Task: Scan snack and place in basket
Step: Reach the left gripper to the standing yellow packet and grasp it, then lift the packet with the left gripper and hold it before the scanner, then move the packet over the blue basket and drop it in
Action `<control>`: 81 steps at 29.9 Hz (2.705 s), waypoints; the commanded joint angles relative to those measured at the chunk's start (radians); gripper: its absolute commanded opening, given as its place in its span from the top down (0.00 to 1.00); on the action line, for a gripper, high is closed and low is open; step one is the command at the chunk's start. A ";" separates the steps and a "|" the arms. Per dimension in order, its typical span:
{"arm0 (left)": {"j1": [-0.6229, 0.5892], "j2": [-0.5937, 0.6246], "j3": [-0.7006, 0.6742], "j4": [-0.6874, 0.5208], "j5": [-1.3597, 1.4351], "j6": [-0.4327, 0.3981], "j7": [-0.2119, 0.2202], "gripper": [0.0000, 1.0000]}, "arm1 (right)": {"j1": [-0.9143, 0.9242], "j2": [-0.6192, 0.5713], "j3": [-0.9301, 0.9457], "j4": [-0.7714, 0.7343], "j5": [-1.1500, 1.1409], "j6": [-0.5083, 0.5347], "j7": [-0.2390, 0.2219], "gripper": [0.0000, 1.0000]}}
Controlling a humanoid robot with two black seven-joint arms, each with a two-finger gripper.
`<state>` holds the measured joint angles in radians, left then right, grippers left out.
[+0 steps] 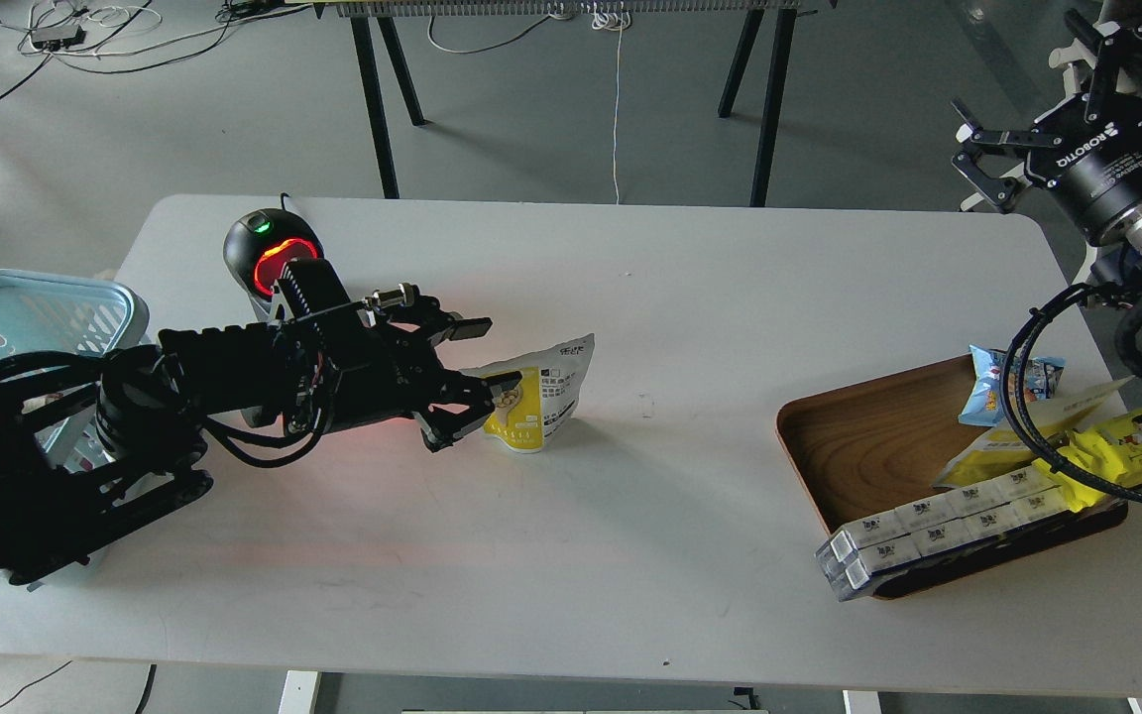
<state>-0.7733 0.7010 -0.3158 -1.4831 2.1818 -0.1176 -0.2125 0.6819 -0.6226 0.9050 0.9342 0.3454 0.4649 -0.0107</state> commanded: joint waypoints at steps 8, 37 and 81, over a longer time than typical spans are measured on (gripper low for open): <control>0.029 -0.006 0.000 0.018 0.000 -0.001 0.004 0.99 | -0.001 0.000 0.000 0.000 0.000 0.000 0.000 0.00; 0.062 0.391 -0.105 -0.281 0.000 -0.039 -0.022 1.00 | 0.005 0.001 0.002 0.000 0.000 -0.017 0.000 0.00; -0.083 0.656 -0.226 -0.275 -0.197 -0.182 -0.125 1.00 | 0.008 0.009 0.000 0.000 0.000 -0.025 0.000 0.00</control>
<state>-0.8555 1.2937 -0.5112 -1.7634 2.0167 -0.3006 -0.3052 0.6895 -0.6136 0.9042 0.9342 0.3451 0.4409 -0.0107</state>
